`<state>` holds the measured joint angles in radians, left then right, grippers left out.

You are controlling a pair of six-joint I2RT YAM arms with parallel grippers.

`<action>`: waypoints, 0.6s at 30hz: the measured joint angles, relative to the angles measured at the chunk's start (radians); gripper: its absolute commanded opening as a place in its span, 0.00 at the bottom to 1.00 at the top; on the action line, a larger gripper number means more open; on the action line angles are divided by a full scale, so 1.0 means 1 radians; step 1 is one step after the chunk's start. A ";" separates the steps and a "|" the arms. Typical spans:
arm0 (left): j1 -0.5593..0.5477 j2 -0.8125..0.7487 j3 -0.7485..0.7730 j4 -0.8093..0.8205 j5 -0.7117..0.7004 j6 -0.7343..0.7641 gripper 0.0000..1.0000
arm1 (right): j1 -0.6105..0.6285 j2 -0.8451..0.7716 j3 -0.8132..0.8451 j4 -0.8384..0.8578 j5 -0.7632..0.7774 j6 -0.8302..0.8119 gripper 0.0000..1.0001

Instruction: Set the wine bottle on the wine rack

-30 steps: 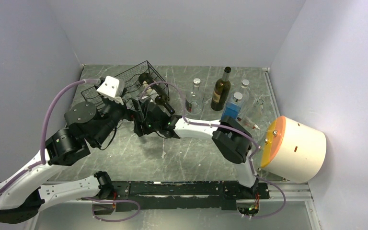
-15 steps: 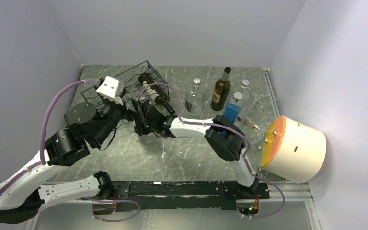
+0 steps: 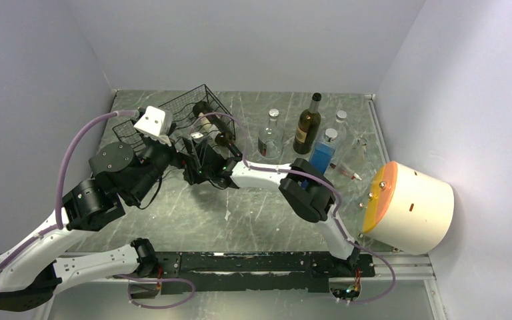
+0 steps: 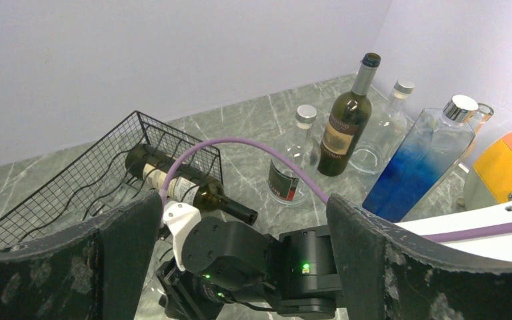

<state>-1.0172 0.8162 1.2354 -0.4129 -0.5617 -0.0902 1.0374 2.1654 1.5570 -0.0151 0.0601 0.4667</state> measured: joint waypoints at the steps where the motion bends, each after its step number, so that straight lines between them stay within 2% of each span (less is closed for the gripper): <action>1: 0.000 0.000 0.000 0.000 0.000 0.000 0.97 | 0.000 0.004 0.008 -0.008 0.000 0.001 0.44; 4: 0.000 0.000 0.000 0.000 0.000 0.000 0.97 | 0.001 0.009 0.030 -0.024 0.010 0.007 0.65; 7: 0.000 0.000 0.000 -0.001 0.000 -0.003 0.97 | 0.002 0.004 0.026 -0.029 0.019 0.012 0.78; 12: 0.000 0.000 0.000 -0.006 0.001 -0.011 0.97 | 0.001 -0.073 -0.031 -0.042 0.033 0.014 0.81; 18: 0.000 -0.008 0.000 -0.007 0.009 -0.013 0.97 | -0.010 -0.282 -0.110 -0.036 0.053 0.010 0.80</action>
<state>-1.0172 0.8082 1.2358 -0.4198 -0.5526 -0.1028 1.0275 1.8832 1.4471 -0.0509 0.1135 0.4770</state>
